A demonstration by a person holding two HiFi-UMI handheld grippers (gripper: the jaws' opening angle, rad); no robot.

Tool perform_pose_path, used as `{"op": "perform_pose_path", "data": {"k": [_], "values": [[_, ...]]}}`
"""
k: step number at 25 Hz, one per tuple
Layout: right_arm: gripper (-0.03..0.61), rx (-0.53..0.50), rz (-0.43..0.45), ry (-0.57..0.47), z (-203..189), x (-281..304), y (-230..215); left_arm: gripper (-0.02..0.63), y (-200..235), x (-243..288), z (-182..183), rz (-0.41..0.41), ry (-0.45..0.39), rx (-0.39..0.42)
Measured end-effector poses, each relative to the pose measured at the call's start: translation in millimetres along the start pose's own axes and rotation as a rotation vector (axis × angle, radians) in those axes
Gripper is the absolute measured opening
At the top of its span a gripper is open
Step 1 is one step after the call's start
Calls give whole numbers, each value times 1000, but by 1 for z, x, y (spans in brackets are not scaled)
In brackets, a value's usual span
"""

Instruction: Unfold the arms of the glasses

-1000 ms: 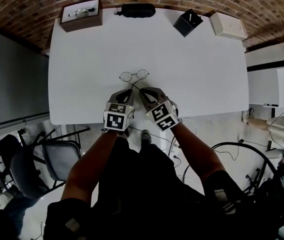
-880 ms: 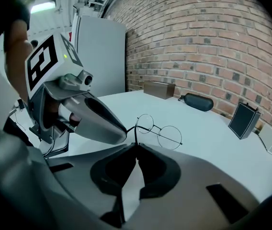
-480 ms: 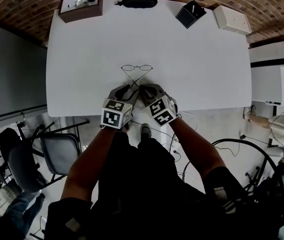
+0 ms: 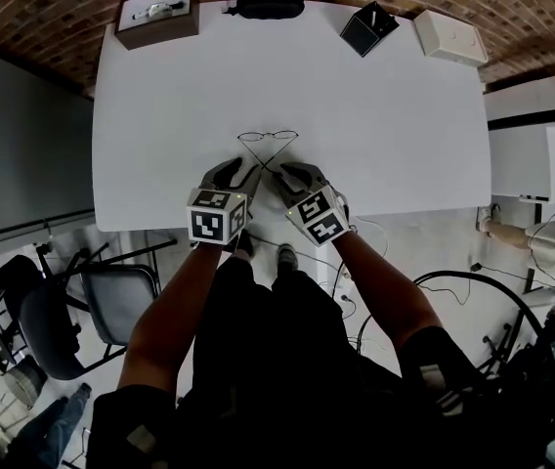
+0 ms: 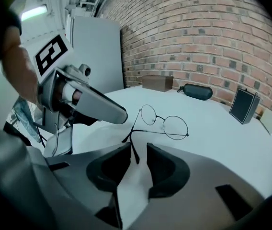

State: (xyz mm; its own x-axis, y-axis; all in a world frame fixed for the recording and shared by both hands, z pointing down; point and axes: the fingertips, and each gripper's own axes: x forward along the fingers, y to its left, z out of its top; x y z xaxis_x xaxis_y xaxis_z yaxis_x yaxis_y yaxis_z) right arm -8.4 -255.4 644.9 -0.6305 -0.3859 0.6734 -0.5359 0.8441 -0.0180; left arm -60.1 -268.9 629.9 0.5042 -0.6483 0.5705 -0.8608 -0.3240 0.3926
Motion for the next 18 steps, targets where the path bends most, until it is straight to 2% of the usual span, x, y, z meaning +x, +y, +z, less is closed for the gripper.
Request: {"op": "perform_pose_path", "data": {"k": [2, 7, 10, 13, 15, 18], "values": [[102, 86, 1, -24, 7, -5, -4, 164, 3, 2, 7, 17, -8, -26], [118, 291, -107, -32, 17, -11, -30, 164, 12, 10, 16, 67, -14, -94], [124, 457, -158, -37, 20, -8, -42, 164, 16, 16, 18, 84, -6, -99], [160, 592, -173, -37, 23, -3, -46, 164, 17, 22, 18, 85, 8, -93], [170, 633, -178, -20, 23, 2, -46, 164, 20, 23, 17, 88, 19, -83], [172, 627, -182, 20, 18, 10, -46, 164, 27, 23, 12, 93, 44, -61]]}}
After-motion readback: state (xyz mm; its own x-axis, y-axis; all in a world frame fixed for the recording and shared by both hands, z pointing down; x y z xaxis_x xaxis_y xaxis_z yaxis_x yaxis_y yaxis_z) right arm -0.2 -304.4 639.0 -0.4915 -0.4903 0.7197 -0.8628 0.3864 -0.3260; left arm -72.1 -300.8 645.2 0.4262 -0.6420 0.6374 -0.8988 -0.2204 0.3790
